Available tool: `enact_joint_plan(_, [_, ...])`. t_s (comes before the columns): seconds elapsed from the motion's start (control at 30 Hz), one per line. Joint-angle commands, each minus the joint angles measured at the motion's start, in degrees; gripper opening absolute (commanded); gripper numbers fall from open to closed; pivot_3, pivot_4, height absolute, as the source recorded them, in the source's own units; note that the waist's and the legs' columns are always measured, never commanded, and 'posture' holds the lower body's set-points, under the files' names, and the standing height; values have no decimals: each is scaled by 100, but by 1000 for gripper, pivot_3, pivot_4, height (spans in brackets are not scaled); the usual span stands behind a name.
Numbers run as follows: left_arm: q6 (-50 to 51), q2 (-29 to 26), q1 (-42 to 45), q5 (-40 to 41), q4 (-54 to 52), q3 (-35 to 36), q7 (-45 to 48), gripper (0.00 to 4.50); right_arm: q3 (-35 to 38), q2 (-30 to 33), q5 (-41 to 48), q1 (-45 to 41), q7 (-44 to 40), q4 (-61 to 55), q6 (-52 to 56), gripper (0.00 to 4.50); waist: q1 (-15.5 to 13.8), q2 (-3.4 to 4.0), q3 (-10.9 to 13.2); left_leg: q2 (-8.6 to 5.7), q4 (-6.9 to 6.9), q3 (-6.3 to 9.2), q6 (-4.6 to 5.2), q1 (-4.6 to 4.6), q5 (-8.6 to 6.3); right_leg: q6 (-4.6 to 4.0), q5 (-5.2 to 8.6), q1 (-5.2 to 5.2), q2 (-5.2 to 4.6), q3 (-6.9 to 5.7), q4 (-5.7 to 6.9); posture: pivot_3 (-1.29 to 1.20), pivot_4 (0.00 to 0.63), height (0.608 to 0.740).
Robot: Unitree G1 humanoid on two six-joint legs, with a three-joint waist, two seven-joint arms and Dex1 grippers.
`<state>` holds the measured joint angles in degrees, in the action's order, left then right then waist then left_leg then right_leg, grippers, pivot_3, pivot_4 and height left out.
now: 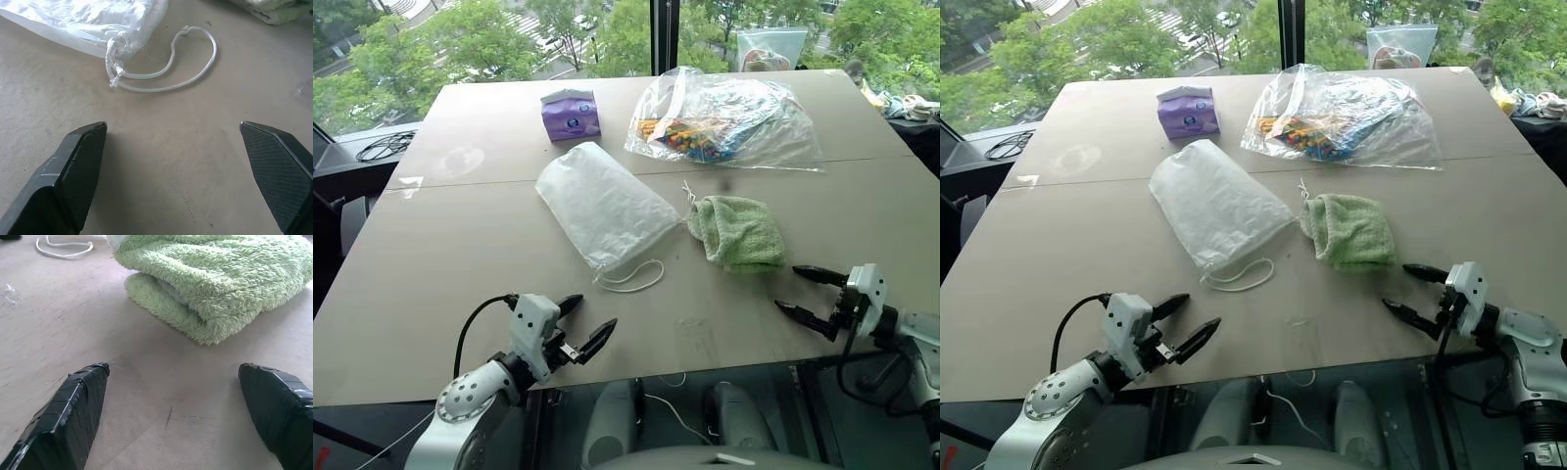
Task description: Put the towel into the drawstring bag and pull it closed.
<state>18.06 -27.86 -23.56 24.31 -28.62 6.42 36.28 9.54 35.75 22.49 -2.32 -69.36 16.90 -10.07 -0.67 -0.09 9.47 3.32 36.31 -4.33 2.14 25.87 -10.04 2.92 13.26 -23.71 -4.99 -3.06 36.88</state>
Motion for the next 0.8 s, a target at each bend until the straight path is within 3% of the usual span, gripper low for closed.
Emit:
enact_joint_plan(0.03, [-24, -40, -83, 172, -174, 69, 140, 4482, -22, 53, 101, 117, -192, -271, -44, 4500, -1, 0, 0, 0, 0, 0, 0, 0, 0, 0, 0, 0, 0, 0, 0, 0, 150, 740])
enact_joint_plan(0.23, [314, 33, -34, 474, -577, -273, 162, 4482, 50, 35, 692, 266, -212, -1398, 604, 4500, 0, 1, 1, 3, -1, 0, 0, 0, 0, 0, 0, 0, -3, 1, 0, 0, 150, 740])
enact_joint_plan(0.47, [791, 615, 1101, 297, -946, -955, -751, 4482, -216, -10, 941, 59, 14, -2463, 1307, 4500, -22, -1, 1, 0, 0, 6, 0, 1, 0, 1, 0, 1, -3, -3, 0, 0, 150, 740])
enact_joint_plan(0.63, [701, 1179, 2015, -636, -722, -1267, -1827, 4482, -365, -49, 943, -295, 191, -2659, 1597, 4500, -18, -6, 3, -14, 2, 3, 5, 5, 3, -8, -7, 3, 7, 1, 0, 0, 150, 740])
enact_joint_plan(0.8, [808, 948, 2510, -2257, -259, -1914, -2562, 4482, -411, -63, 912, -427, 313, -2715, 1686, 4500, -28, -7, 3, -15, 2, 6, 27, 5, 16, -20, -13, 8, 20, 1, 0, 0, 150, 740])
